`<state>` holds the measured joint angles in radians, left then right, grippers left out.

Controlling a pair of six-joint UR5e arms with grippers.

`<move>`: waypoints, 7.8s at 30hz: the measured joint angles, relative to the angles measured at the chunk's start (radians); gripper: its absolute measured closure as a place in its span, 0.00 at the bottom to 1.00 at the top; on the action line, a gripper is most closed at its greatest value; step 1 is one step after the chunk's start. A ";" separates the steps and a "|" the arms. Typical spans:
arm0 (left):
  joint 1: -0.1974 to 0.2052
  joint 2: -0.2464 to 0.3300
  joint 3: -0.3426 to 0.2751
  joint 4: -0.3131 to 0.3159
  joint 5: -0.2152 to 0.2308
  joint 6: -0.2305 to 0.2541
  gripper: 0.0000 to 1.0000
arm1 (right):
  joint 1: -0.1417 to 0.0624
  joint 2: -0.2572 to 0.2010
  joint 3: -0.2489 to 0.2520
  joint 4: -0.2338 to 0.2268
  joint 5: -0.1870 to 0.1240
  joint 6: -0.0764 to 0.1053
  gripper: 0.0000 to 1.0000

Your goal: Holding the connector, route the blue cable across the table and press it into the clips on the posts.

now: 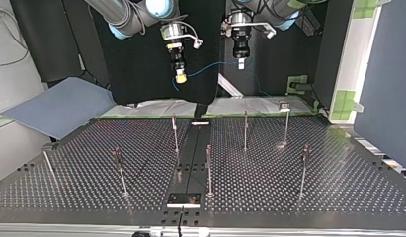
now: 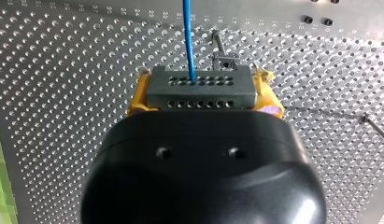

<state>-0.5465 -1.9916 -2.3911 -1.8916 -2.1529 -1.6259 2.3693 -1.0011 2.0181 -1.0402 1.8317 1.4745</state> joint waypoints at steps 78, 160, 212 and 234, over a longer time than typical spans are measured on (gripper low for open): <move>0.000 0.000 0.000 0.000 0.000 0.000 1.00 | 0.000 0.000 0.000 0.000 0.000 0.000 1.00; 0.004 -0.021 -0.001 -0.019 0.000 0.001 1.00 | 0.000 0.000 0.000 0.001 0.000 0.000 1.00; 0.071 -0.111 0.004 0.003 0.058 -0.003 1.00 | 0.039 0.131 -0.044 0.221 0.046 0.015 1.00; 0.140 0.086 0.096 -0.189 -0.111 0.027 1.00 | 0.045 -0.060 -0.205 0.371 -0.117 0.092 1.00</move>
<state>-0.4070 -1.9051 -2.2954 -2.0803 -2.2639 -1.5994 2.4145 -1.0612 1.8128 -0.6696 1.7145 1.5662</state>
